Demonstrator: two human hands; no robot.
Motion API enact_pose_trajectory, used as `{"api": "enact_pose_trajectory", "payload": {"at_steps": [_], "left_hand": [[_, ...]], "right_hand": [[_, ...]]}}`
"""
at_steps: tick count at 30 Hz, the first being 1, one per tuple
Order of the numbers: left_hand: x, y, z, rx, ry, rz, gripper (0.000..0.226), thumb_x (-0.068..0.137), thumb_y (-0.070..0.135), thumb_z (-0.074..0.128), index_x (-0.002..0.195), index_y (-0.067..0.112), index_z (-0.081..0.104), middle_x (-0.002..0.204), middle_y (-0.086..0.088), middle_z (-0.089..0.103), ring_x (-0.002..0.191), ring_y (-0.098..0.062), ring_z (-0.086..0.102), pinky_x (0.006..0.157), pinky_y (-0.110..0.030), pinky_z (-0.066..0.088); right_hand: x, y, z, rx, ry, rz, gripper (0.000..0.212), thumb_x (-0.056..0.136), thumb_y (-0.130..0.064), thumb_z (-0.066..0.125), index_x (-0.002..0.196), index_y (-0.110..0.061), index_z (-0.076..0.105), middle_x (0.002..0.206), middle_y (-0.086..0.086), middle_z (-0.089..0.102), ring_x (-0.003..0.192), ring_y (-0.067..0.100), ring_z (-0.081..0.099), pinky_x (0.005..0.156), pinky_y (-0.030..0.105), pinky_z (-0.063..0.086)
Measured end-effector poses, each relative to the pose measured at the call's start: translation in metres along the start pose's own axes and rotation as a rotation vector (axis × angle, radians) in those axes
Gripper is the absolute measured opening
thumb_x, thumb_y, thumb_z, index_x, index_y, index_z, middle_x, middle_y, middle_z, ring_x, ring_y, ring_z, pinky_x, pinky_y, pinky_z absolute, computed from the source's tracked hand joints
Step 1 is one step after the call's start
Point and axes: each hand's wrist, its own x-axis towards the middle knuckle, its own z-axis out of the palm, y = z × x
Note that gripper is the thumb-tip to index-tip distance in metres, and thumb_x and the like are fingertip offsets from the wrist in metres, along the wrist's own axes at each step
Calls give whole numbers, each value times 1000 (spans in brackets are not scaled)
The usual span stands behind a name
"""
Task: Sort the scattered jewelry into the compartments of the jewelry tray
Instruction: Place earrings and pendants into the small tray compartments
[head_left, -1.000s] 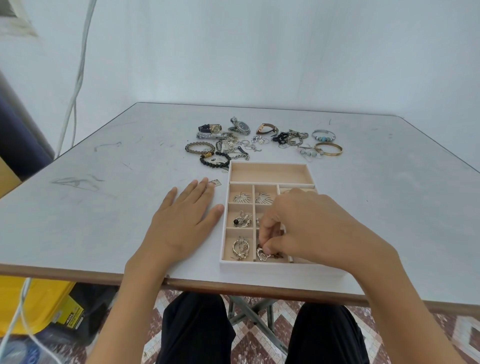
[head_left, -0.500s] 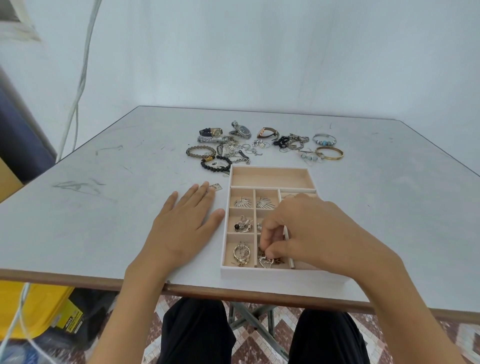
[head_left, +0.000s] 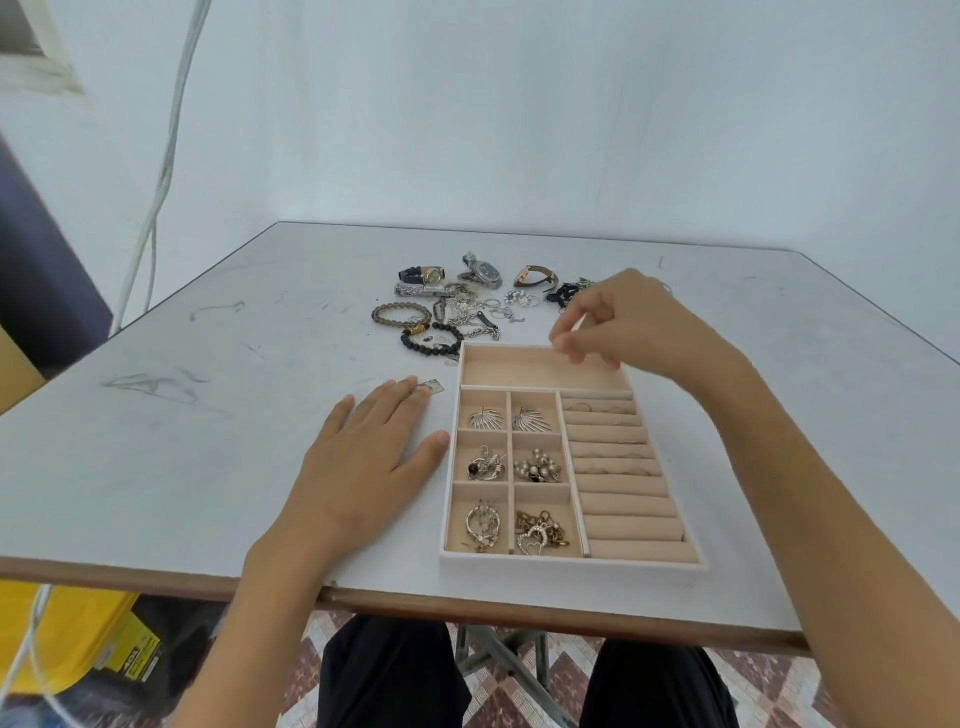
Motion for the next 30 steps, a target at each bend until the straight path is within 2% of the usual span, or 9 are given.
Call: {"api": "enact_pose_trajectory", "payload": {"at_steps": [2,5,8,11,14,17,19,24,30], "left_hand": [[-1,0,0,-5,2,-3,92,70,69,-6,151,32,14,158,18,7,145,1,2,120,-29,-3],[-1,0,-1,-16,-5,0,92,70,70,-5,151,33,16,158,19,8,145,1,3,120,-29,-2],[0,0,-5,-40,4,10,90,69,72,1,147,34,25,155,20,17,143,1,11,119,-29,4],[8,-4,-14,-59,-4,17,85,68,75,10,140,39,37,146,23,31,137,-1,25,112,-27,16],[22,-8,-29,-109,-54,6,70,71,75,23,123,41,54,129,22,48,120,-5,44,97,-31,35],[43,-7,-44,-195,-64,-75,40,85,65,42,111,42,60,106,21,57,105,-6,53,82,-29,36],[62,-4,-50,-175,-45,-83,34,83,63,44,105,43,61,98,20,58,102,-10,56,79,-29,36],[122,11,-55,-2,-7,-77,21,89,40,50,105,36,63,112,7,63,104,-23,58,77,-29,36],[176,21,-40,97,53,-85,29,88,17,47,105,33,65,114,2,65,104,-24,59,74,-30,36]], "right_hand": [[28,8,4,-100,66,37,6,75,-16,70,79,-20,73,66,-4,68,55,11,57,75,33,53],[64,18,17,-197,66,72,14,76,-18,71,89,-23,71,90,-2,66,88,22,64,85,39,52],[89,25,34,-310,-30,49,31,85,-22,66,114,-29,63,119,1,61,110,22,56,93,38,46],[100,28,44,-338,-70,37,40,92,-24,59,131,-32,54,130,0,56,121,21,50,98,37,43],[104,31,47,-355,-36,33,33,92,-26,58,124,-32,61,126,-1,58,117,21,54,91,33,43],[106,35,49,-309,31,38,13,84,-25,67,96,-28,71,111,1,64,102,22,61,83,33,47],[107,37,49,-302,60,46,5,79,-23,72,83,-24,69,99,2,67,95,21,62,75,32,49],[110,37,50,-320,91,58,8,76,-20,73,81,-17,68,93,3,69,90,21,62,71,29,46],[111,41,56,-349,122,35,12,79,-7,56,83,-11,66,91,6,67,88,25,61,70,30,46]]}}
